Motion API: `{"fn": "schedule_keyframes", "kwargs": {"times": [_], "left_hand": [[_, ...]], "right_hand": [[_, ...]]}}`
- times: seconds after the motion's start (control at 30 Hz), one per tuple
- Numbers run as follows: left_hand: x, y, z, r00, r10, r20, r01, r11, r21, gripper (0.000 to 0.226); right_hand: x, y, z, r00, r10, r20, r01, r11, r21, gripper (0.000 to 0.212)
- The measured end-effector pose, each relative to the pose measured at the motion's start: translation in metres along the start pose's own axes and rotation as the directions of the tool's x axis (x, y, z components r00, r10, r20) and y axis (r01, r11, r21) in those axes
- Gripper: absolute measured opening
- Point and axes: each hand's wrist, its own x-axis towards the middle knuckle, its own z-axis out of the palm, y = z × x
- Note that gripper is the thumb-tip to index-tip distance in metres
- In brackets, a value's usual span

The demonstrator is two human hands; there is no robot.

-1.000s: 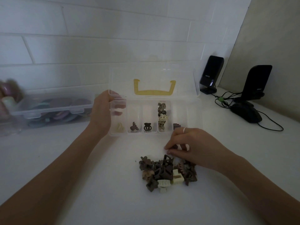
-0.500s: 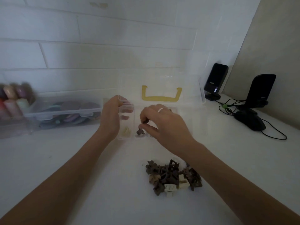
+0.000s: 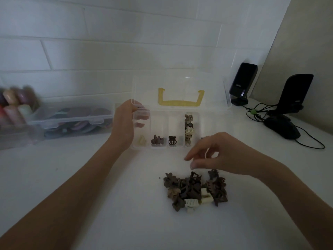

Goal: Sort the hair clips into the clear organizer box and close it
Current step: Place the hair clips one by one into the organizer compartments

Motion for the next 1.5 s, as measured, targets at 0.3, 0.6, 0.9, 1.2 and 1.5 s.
{"fn": "schedule_keyframes", "kwargs": {"times": [0.3,0.6,0.9,1.2,1.5], "left_hand": [[0.0,-0.003,-0.002,0.999,0.047,0.02,-0.047,0.999,0.022,0.016],[0.0,-0.002,-0.001,0.998,0.055,0.024,-0.055,0.998,0.027,0.02],[0.002,-0.003,-0.002,0.999,0.041,0.027,-0.042,0.999,0.022,0.025],[0.0,-0.002,-0.002,0.998,0.057,0.039,-0.058,0.998,0.034,0.016],[-0.002,0.002,0.0,1.0,0.02,0.015,-0.021,1.0,0.02,0.023]], "right_hand": [[0.0,0.001,0.004,0.985,0.106,0.134,-0.105,0.994,-0.014,0.012],[0.0,0.006,0.004,0.966,0.044,-0.254,-0.009,0.99,0.138,0.006],[0.003,0.008,0.008,0.845,0.065,-0.531,0.043,0.981,0.188,0.009],[0.006,-0.002,0.021,0.854,-0.075,-0.514,0.098,0.995,0.019,0.012],[0.007,-0.003,0.025,0.861,-0.017,-0.509,0.077,0.992,0.097,0.016]]}}
